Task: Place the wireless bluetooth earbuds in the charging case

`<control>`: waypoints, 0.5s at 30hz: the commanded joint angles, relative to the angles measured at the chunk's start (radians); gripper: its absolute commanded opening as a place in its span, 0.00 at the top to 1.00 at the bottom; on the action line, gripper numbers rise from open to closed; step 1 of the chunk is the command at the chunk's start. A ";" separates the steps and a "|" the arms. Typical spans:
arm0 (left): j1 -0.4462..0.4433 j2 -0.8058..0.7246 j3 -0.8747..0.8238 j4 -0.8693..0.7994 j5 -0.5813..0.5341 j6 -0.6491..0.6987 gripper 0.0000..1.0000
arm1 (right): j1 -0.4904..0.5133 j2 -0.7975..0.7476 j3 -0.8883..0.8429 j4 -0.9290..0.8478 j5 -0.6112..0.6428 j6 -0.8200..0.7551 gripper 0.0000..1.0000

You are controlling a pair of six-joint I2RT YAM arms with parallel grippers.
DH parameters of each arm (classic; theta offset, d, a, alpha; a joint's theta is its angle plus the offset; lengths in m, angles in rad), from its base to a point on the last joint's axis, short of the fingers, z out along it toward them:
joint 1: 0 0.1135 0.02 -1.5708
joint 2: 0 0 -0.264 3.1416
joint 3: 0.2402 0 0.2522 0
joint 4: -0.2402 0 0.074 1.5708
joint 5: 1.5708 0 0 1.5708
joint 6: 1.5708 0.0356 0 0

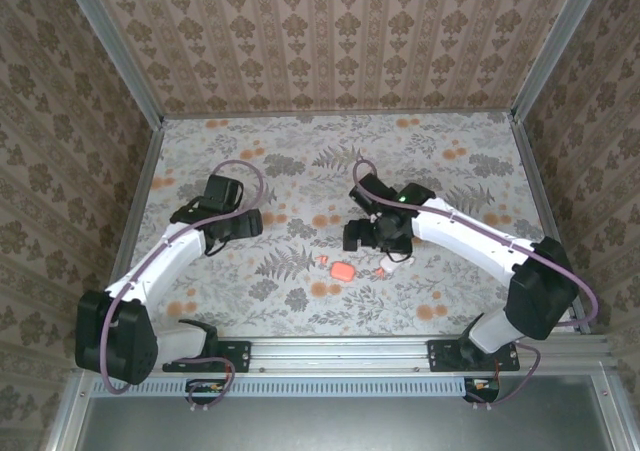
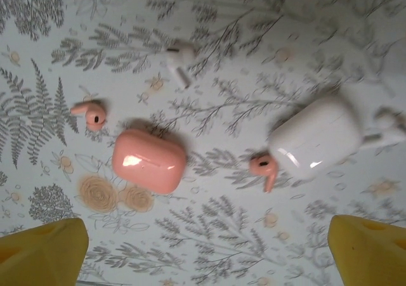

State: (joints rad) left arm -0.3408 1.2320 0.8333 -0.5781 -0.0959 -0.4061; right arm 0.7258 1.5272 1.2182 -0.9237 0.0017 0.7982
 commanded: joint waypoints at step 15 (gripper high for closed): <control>-0.006 0.034 -0.034 -0.050 0.031 -0.033 0.14 | 0.072 0.195 0.055 0.022 -0.038 0.184 0.05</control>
State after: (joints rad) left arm -0.3408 1.2575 0.8162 -0.6056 -0.0738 -0.4267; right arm 0.7898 1.6989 1.2438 -0.8928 -0.0135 0.9585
